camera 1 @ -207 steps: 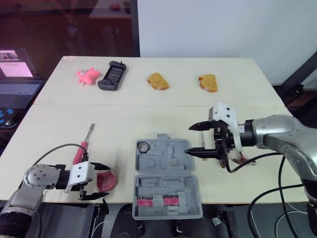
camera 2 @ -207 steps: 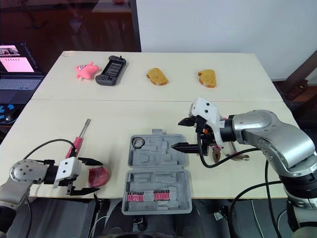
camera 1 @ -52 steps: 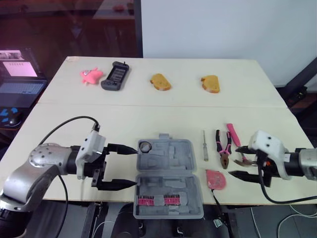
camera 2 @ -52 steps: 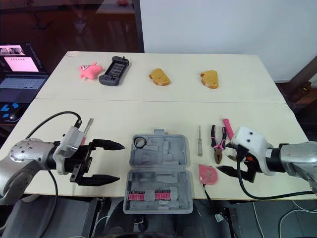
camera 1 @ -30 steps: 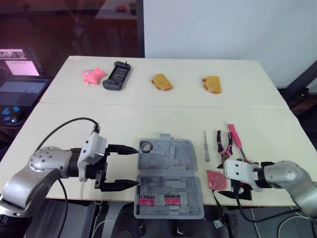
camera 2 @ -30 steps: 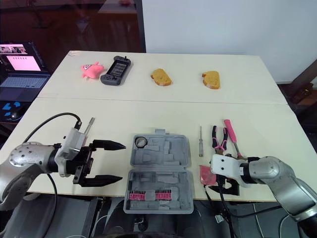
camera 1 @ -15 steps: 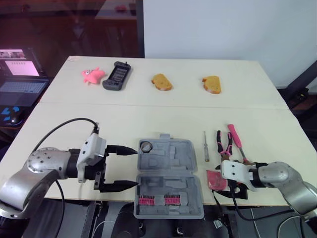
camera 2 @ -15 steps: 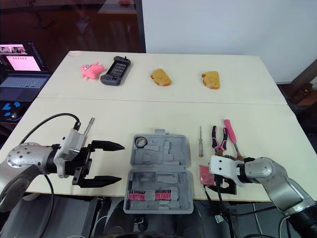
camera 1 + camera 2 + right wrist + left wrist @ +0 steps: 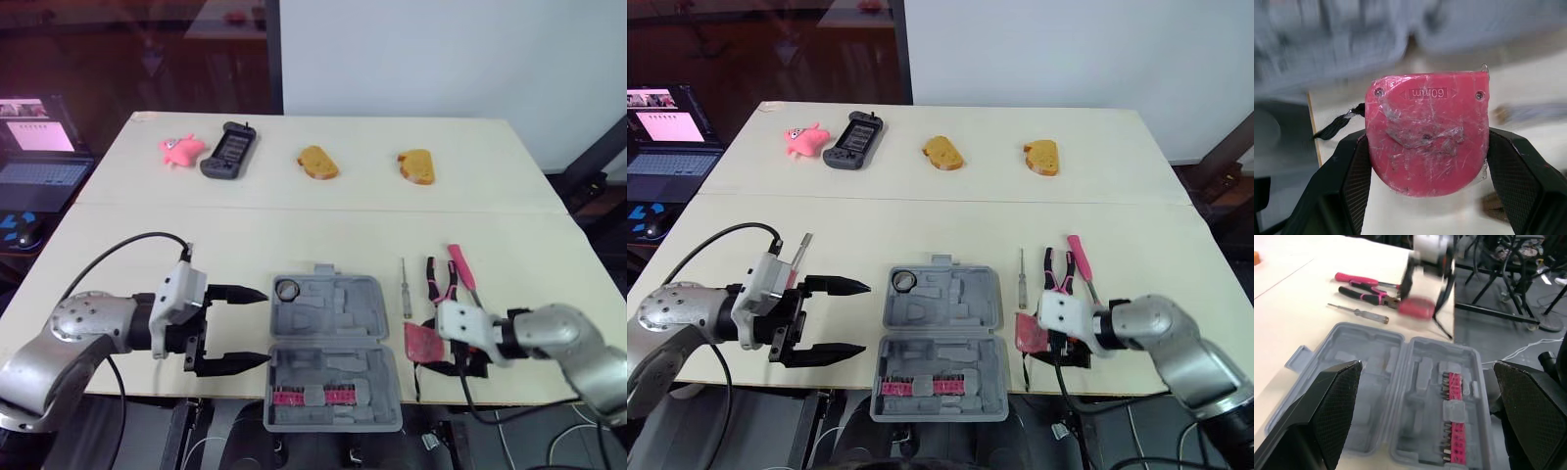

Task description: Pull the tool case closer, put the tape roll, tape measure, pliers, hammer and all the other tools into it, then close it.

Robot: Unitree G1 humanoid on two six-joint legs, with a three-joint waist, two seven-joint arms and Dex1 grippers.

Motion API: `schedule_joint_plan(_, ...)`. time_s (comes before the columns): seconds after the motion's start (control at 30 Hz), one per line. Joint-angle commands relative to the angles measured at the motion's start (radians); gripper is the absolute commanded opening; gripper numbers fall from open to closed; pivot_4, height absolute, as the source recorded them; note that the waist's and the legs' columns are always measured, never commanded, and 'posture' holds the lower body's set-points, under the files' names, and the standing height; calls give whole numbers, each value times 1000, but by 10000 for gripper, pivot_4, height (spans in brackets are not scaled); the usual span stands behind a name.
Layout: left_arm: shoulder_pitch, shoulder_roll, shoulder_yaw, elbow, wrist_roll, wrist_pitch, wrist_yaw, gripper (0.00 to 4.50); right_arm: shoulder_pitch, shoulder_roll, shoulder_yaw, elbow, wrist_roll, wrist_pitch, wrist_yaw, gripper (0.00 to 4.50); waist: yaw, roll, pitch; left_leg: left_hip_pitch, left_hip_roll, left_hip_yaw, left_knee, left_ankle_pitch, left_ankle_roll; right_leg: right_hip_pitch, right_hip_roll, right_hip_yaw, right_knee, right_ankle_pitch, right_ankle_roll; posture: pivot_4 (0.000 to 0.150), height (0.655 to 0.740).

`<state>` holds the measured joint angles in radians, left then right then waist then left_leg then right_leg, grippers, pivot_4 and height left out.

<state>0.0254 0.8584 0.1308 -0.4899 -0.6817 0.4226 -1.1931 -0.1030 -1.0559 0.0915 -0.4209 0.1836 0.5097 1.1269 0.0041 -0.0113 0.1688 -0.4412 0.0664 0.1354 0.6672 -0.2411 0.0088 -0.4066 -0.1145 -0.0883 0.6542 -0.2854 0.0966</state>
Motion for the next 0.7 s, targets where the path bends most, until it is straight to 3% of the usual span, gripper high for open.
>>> schedule_joint_plan(0.03,21,-13,21,-8,17,-38,12,45000,-125,-14,26,-100,5,111,-5,29390,0,0,0,0,0,0,0,0,0,0,0,0,0,0,0,1500,7188)
schedule_joint_plan(0.3,128,-52,58,-50,39,-70,67,45000,-603,47,342,-34,-62,351,131,29390,-16,1,1,-2,0,0,0,0,0,-2,-2,-1,1,0,-1,1500,7188)
schedule_joint_plan(0.43,198,-67,84,-79,49,-87,98,45000,-719,78,500,71,-159,316,188,29390,-19,1,0,-2,0,0,0,0,0,-2,-4,-1,1,0,-1,1500,7188)
schedule_joint_plan(0.5,244,-82,97,-105,55,-96,124,45000,-791,162,583,195,-233,313,159,29390,-26,1,0,-2,0,1,0,0,0,-2,-4,-1,1,0,-1,1500,7188)
schedule_joint_plan(0.7,305,-100,112,-146,67,-108,162,45000,-837,274,680,352,-351,269,136,29390,-16,1,1,-2,0,1,0,0,-1,-5,-3,-1,5,0,-1,1500,7188)
